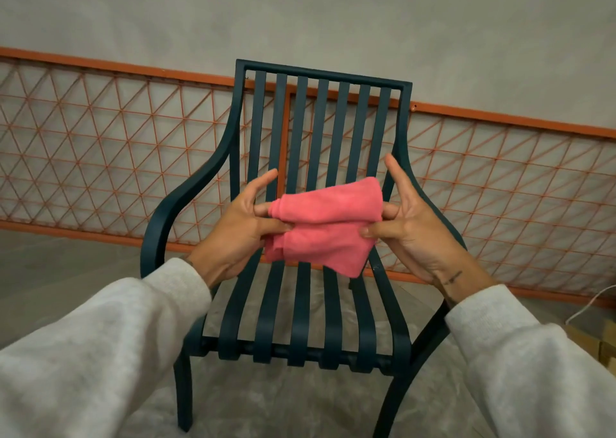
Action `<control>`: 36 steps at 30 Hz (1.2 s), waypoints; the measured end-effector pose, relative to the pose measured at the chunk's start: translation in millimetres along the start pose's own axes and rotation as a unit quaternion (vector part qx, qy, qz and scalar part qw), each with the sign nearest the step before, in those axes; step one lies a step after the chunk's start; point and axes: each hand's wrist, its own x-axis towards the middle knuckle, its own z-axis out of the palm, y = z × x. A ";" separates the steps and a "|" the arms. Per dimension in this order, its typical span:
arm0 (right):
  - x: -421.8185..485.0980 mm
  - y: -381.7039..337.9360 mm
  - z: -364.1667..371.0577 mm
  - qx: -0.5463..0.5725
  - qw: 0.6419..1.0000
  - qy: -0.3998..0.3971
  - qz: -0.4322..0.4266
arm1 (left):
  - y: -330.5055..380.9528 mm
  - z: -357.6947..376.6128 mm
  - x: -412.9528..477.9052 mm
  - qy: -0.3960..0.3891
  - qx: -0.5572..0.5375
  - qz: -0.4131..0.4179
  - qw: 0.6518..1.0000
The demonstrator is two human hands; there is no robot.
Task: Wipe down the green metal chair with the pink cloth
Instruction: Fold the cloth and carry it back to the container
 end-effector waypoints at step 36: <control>11.3 24.8 1.7 -0.050 0.998 -0.005 -0.045 | 20.6 -33.5 22.4 -0.033 0.037 0.008 0.999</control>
